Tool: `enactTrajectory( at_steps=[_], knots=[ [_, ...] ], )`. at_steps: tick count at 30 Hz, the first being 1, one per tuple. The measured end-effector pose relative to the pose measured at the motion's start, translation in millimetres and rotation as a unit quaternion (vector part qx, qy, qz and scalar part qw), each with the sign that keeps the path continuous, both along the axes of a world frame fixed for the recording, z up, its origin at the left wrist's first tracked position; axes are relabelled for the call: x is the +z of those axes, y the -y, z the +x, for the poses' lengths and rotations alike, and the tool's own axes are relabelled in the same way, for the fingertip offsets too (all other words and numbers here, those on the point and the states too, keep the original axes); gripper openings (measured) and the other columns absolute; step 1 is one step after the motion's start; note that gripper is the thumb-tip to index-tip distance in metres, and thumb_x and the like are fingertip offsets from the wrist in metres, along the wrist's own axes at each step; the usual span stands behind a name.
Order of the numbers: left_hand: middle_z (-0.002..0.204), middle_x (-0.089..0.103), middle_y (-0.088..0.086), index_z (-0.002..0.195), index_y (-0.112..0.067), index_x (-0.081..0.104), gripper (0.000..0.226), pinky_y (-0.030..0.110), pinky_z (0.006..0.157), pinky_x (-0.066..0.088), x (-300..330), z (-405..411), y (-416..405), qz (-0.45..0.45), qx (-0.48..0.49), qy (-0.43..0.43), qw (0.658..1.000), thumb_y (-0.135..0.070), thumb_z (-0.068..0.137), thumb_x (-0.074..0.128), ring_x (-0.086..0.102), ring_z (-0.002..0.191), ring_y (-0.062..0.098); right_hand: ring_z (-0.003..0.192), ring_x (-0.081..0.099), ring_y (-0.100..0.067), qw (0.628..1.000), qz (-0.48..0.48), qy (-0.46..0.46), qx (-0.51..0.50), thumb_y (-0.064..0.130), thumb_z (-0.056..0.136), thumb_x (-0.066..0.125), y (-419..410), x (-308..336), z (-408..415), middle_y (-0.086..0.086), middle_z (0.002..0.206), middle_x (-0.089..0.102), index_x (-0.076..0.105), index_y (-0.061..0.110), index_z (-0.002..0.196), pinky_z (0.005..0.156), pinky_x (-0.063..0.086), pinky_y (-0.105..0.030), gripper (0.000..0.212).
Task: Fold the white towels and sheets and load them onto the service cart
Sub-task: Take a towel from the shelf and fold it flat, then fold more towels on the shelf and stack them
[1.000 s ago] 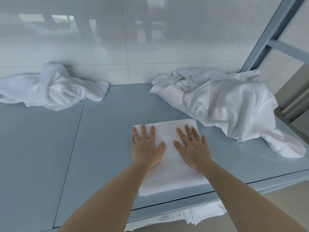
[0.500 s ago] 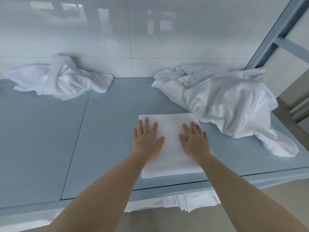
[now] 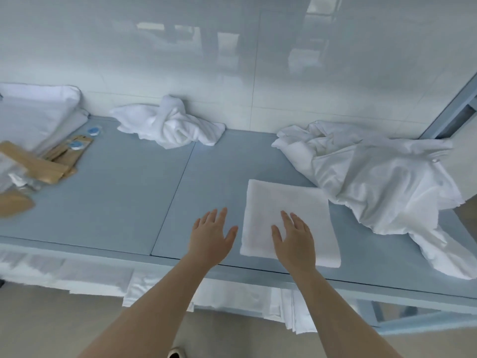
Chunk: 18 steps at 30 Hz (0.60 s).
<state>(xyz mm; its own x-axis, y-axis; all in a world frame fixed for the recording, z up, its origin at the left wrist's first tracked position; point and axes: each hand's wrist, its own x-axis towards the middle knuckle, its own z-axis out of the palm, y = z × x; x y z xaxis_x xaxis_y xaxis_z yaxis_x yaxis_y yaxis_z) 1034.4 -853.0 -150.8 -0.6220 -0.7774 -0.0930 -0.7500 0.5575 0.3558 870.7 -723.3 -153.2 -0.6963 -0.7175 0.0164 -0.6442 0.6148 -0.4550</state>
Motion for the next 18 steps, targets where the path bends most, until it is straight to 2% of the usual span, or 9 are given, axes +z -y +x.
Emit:
enactTrajectory(
  at_steps=[10, 18],
  knots=[
    [0.155, 0.029, 0.008, 0.152, -0.022, 0.020, 0.065, 0.042, 0.118, 0.018, 19.5, 66.0, 30.2, -0.005, 0.117, -0.039, 0.992, -0.055, 0.097, 0.030, 0.020, 0.145, 0.023, 0.137, 0.033, -0.021, 0.997, -0.009, 0.016, 0.071, 0.043, 0.099, 0.040, 57.6, 18.1, 68.1, -0.004, 0.147, 0.043, 0.039, 0.020, 0.145, 0.114, 0.025, -0.034, 0.052],
    [0.155, 0.028, 0.009, 0.152, -0.020, 0.019, 0.065, 0.042, 0.116, 0.020, 19.2, 139.9, 92.3, 0.017, 0.135, -0.048, 0.990, -0.054, 0.098, 0.030, 0.020, 0.144, 0.024, 0.136, 0.034, -0.024, 0.996, 0.006, 0.001, 0.088, 0.041, 0.099, 0.042, 130.2, 19.6, 140.6, -0.007, 0.147, 0.042, 0.039, 0.018, 0.145, 0.111, 0.028, -0.037, 0.052]
  ],
)
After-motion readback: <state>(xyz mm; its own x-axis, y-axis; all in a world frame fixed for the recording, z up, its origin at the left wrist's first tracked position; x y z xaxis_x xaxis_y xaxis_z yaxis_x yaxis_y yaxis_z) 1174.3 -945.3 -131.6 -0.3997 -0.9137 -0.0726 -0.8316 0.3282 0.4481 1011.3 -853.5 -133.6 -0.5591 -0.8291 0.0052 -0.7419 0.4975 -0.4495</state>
